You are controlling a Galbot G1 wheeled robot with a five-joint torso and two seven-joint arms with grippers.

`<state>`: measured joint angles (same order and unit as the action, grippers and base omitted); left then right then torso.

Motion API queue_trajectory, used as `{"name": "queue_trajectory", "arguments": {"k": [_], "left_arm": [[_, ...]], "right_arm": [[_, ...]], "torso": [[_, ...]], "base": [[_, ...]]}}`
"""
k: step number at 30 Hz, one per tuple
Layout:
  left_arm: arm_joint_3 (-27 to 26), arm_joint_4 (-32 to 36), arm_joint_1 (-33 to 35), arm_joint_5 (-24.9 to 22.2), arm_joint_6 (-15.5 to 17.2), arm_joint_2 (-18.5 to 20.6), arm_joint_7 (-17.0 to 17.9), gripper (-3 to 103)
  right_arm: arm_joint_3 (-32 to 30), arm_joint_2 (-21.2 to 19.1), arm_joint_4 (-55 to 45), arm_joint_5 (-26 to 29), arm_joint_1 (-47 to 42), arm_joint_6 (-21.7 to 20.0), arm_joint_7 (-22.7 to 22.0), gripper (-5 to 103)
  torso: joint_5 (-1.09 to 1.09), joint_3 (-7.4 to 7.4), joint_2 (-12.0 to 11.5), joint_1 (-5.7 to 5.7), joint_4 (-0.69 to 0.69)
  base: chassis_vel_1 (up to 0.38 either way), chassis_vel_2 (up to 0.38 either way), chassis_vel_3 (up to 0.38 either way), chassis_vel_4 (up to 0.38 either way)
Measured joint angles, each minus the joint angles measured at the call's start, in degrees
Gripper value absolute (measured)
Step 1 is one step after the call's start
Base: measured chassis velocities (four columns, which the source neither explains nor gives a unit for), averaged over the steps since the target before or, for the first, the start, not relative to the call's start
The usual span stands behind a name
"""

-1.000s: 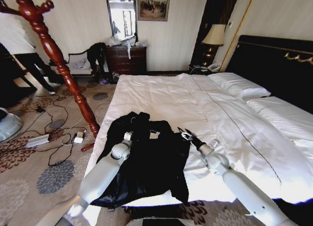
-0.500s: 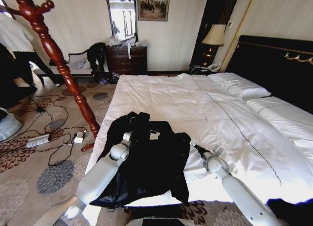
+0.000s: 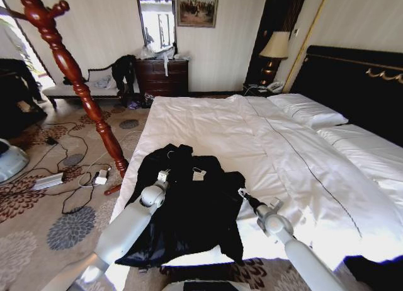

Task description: Pick up the clothes from the bed and hang them on the clothes hanger.

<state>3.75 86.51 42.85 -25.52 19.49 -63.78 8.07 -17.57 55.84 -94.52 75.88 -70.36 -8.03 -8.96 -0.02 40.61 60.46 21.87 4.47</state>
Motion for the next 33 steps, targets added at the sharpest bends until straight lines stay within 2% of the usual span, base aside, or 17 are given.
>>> {"name": "queue_trajectory", "arguments": {"k": [2, 5, 8, 9, 11, 12, 14, 17, 19, 20, 22, 23, 25, 28, 30, 31, 33], "left_arm": [[-0.1, 0.2, 0.2, -0.1, 0.0, 0.2, 0.0, 28], [-0.2, 0.4, 0.3, -0.1, 0.0, 0.4, 0.0, 28], [-0.3, 0.6, 0.5, -0.1, 0.0, 0.4, 0.1, 28], [-0.3, 0.6, 0.5, -0.1, 0.0, 0.4, 0.1, 28], [-0.3, 0.6, 0.5, -0.1, 0.0, 0.4, 0.1, 28], [-0.3, 0.6, 0.5, -0.1, 0.0, 0.4, 0.1, 28], [-0.3, 0.6, 0.5, -0.1, 0.0, 0.4, 0.1, 28], [-0.3, 0.5, 0.5, 0.0, 0.0, 0.2, 0.1, 28], [-0.3, 0.4, 0.4, 0.1, 0.0, 0.2, 0.1, 28], [-0.3, 0.3, 0.4, 0.1, 0.0, 0.2, 0.1, 28], [-0.3, -0.1, 0.1, 0.1, 0.0, 0.1, 0.1, 28], [-0.3, -0.1, 0.1, 0.1, 0.0, 0.1, 0.1, 28], [-0.3, -0.5, -0.1, 0.1, -0.1, 0.0, 0.1, 28], [-0.3, -0.7, -0.2, 0.1, -0.2, -0.2, 0.0, 28], [-0.2, -1.3, -0.5, 0.2, -0.3, -0.5, -0.1, 28], [-0.2, -1.3, -0.5, 0.2, -0.3, -0.5, -0.1, 28], [-0.2, -1.8, -0.7, 0.2, -0.4, -0.8, -0.1, 28]], "right_arm": [[0.2, 0.2, -0.3, -0.3, -0.5, 0.0, 0.4, 71], [0.2, 0.2, -0.5, -0.7, -1.0, 0.2, 0.7, 71], [0.1, 0.1, -0.9, -2.0, -2.0, 0.7, 1.8, 49], [0.1, 0.1, -0.9, -2.0, -2.0, 0.7, 1.8, 49], [0.0, 0.0, -1.0, -2.8, -2.6, 1.2, 3.1, 49], [-0.1, 0.0, -1.0, -3.2, -3.0, 2.0, 4.8, 39], [-0.1, 0.0, -1.0, -3.3, -3.0, 2.2, 5.3, 39], [-0.1, 0.0, -1.1, -3.8, -3.5, 4.3, 9.2, 16], [-0.1, 0.0, -1.1, -4.1, -3.6, 4.9, 10.5, 16], [-0.1, -0.1, -1.1, -4.4, -3.7, 5.6, 11.6, 10], [-0.1, -0.6, -0.9, -7.3, -4.9, 10.3, 18.7, 5], [-0.1, -0.6, -0.9, -7.3, -4.9, 10.3, 18.7, 5], [-0.8, -1.4, -1.8, -9.6, -7.0, 14.6, 25.1, 1], [-1.7, -2.0, -2.4, -11.7, -8.5, 16.6, 29.5, 1], [-3.3, -3.3, -2.8, -16.3, -11.5, 20.5, 40.4, 1], [-3.3, -3.3, -2.8, -16.3, -11.5, 20.5, 40.4, 1], [-4.3, -4.1, -2.8, -19.6, -13.7, 22.8, 48.0, 0]], "torso": [[0.01, 0.0, 0.0, 0.0, 0.0], [0.01, 0.0, 0.0, 0.0, -0.01], [0.02, 0.0, 0.0, 0.0, -0.01], [0.02, 0.0, 0.0, 0.0, -0.01], [0.02, 0.0, 0.0, 0.0, 0.0], [0.03, 0.0, 0.0, 0.0, -0.01], [0.03, 0.0, 0.0, 0.0, -0.01], [0.03, 0.0, 0.0, 0.0, -0.01], [0.03, 0.0, 0.0, 0.0, -0.01], [0.03, 0.0, 0.0, 0.0, -0.01], [0.02, 0.0, 0.0, 0.01, -0.02], [0.02, 0.0, 0.0, 0.01, -0.02], [0.02, 0.0, 0.0, 0.01, 0.0], [0.01, 0.0, 0.0, 0.0, 0.0], [0.02, 0.0, 0.0, 0.01, 0.0], [0.02, 0.0, 0.0, 0.01, 0.0], [0.02, 0.0, 0.0, 0.0, -0.01]], "base": [[0.0, 0.0, 0.0, 0.0], [0.0, 0.0, 0.0, 0.0], [0.0, 0.0, 0.0, 0.0], [0.0, 0.0, 0.0, 0.0], [0.0, 0.0, 0.0, 0.0], [0.0, 0.0, 0.0, 0.0], [0.0, 0.0, 0.0, 0.0], [0.0, 0.0, 0.0, 0.0], [0.0, 0.0, 0.0, 0.0], [0.0, 0.0, 0.0, 0.0], [0.0, 0.0, 0.0, 0.0], [0.0, 0.0, 0.0, 0.0], [0.0, 0.0, 0.0, 0.0], [0.0, 0.0, 0.0, 0.0], [0.0, 0.0, 0.0, 0.0], [0.0, 0.0, 0.0, 0.0], [0.0, 0.0, 0.0, 0.0]]}}
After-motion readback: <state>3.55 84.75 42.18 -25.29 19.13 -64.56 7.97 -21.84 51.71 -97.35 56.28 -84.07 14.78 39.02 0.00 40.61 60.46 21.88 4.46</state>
